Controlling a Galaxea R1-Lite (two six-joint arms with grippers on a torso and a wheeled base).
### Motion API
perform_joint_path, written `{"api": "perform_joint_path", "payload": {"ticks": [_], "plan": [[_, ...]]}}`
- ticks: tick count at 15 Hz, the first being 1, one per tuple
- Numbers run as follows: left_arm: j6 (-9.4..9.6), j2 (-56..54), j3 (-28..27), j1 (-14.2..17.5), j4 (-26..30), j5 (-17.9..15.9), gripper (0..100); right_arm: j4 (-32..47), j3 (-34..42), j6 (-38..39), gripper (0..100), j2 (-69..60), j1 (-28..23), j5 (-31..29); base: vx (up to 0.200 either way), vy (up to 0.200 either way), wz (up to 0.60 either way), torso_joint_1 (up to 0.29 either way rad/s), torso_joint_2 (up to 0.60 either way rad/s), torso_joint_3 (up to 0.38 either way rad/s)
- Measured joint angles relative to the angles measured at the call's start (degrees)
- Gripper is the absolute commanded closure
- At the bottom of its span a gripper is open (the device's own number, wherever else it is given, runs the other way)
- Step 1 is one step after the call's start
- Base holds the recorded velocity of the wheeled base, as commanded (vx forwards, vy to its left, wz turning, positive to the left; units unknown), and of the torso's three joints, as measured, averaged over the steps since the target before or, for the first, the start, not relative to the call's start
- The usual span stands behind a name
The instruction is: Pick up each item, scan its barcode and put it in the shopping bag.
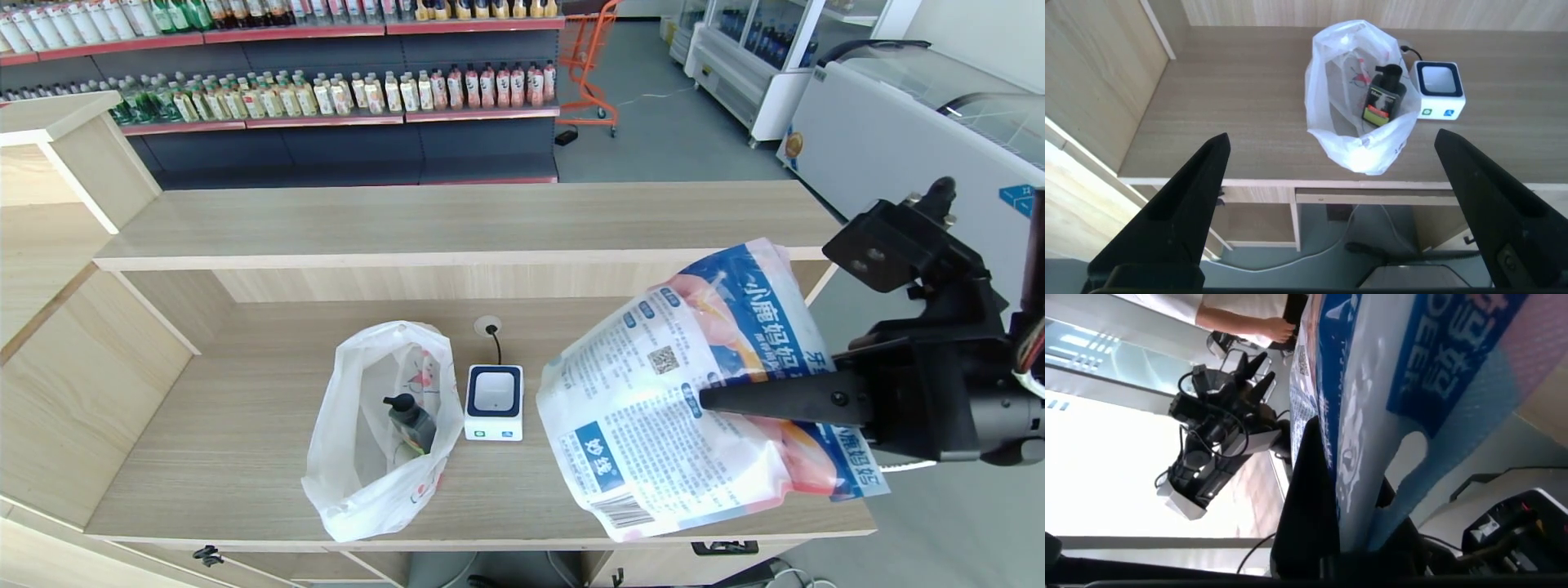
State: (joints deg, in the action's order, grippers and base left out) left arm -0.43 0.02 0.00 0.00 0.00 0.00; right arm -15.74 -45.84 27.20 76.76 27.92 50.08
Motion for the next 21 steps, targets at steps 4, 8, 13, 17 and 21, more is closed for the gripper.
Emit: {"api": "perform_joint_path", "payload": {"ticks": [4, 8, 13, 17, 21], "plan": [[0.00, 0.0, 0.0, 0.0, 0.0, 0.0, 0, -0.1, -0.1, -2.2, 100, -1.3, -0.1, -0.3, 0.000, 0.000, 0.00, 0.000, 0.00, 0.000], [0.00, 0.0, 0.0, 0.0, 0.0, 0.0, 0, 0.2, 2.5, -35.8, 100, -2.0, -4.7, -7.3, 0.000, 0.000, 0.00, 0.000, 0.00, 0.000], [0.00, 0.0, 0.0, 0.0, 0.0, 0.0, 0, 0.0, 8.7, -63.6, 100, -4.2, -13.4, -20.9, 0.000, 0.000, 0.00, 0.000, 0.00, 0.000], [0.00, 0.0, 0.0, 0.0, 0.0, 0.0, 0, -0.1, 10.6, -67.2, 100, -6.7, -14.3, -25.3, 0.000, 0.000, 0.00, 0.000, 0.00, 0.000], [0.13, 0.0, 0.0, 0.0, 0.0, 0.0, 0, 0.1, 11.3, -67.3, 100, -9.9, -14.0, -27.0, 0.000, 0.000, 0.00, 0.000, 0.00, 0.000]]}}
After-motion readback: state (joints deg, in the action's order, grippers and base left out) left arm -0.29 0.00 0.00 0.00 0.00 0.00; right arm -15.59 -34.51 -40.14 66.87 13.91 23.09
